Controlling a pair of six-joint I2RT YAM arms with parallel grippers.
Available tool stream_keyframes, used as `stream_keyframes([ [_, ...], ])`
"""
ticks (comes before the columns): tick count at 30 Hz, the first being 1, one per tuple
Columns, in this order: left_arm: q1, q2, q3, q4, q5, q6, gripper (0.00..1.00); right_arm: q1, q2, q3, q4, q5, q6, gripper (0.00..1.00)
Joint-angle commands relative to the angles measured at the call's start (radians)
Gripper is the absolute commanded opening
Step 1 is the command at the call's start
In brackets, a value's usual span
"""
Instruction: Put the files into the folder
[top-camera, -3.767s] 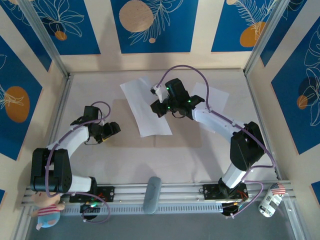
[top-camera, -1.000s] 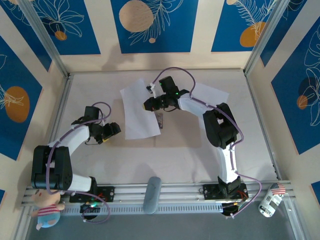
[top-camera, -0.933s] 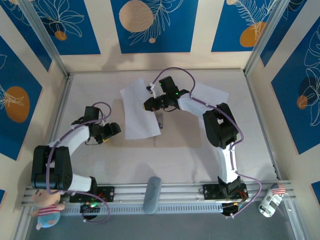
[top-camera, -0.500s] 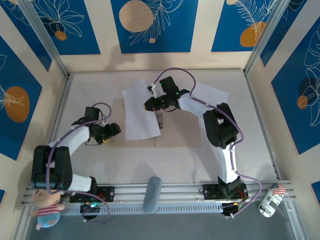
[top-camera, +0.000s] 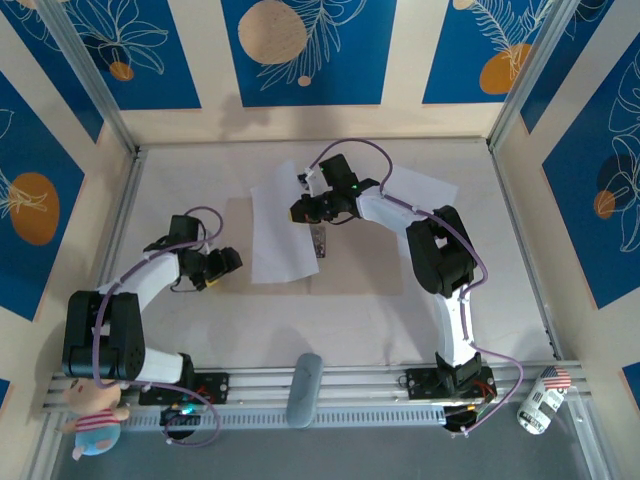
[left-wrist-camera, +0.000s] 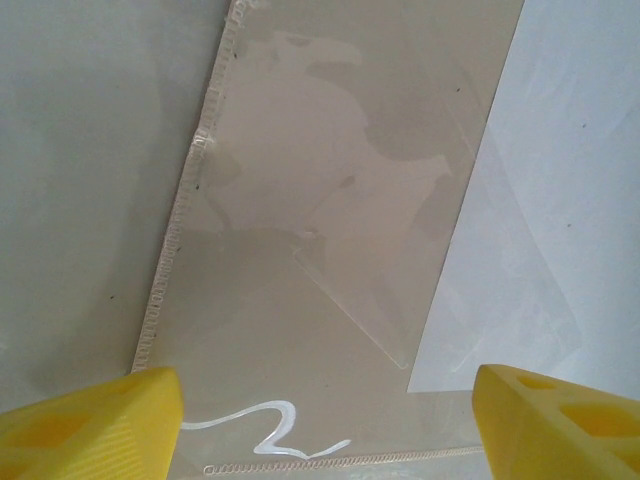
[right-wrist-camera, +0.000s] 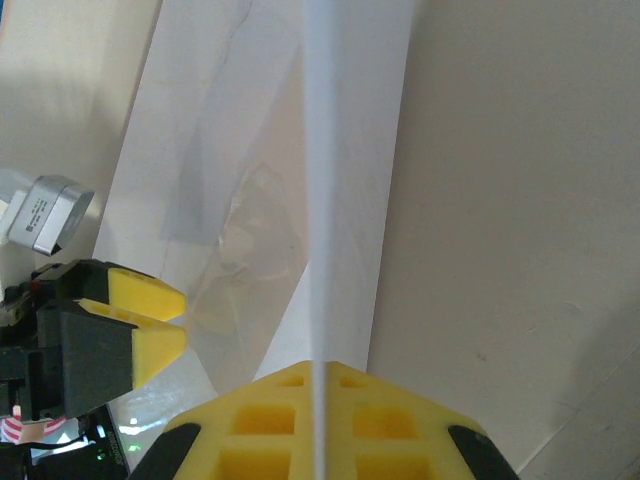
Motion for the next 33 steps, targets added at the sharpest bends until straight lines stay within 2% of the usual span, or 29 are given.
stream_keyframes([
  [1, 0.01, 0.006, -0.01, 0.011, 0.028, 0.001, 0.76, -0.003, 0.015, -0.027, 0.011, -0.023, 0.038, 0.02],
  [10, 0.009, 0.015, -0.013, 0.016, 0.038, 0.002, 0.77, -0.011, 0.019, -0.047, 0.008, -0.011, 0.059, 0.07],
  [18, 0.009, 0.016, -0.015, 0.016, 0.039, 0.004, 0.77, -0.028, 0.073, 0.017, -0.038, 0.004, 0.027, 0.31],
  [28, 0.009, 0.02, -0.012, 0.013, 0.035, 0.006, 0.77, -0.052, 0.144, 0.133, -0.086, -0.018, -0.005, 0.4],
  [33, 0.009, 0.026, -0.007, 0.009, 0.035, 0.008, 0.77, -0.071, 0.186, 0.191, -0.095, -0.033, -0.012, 0.41],
])
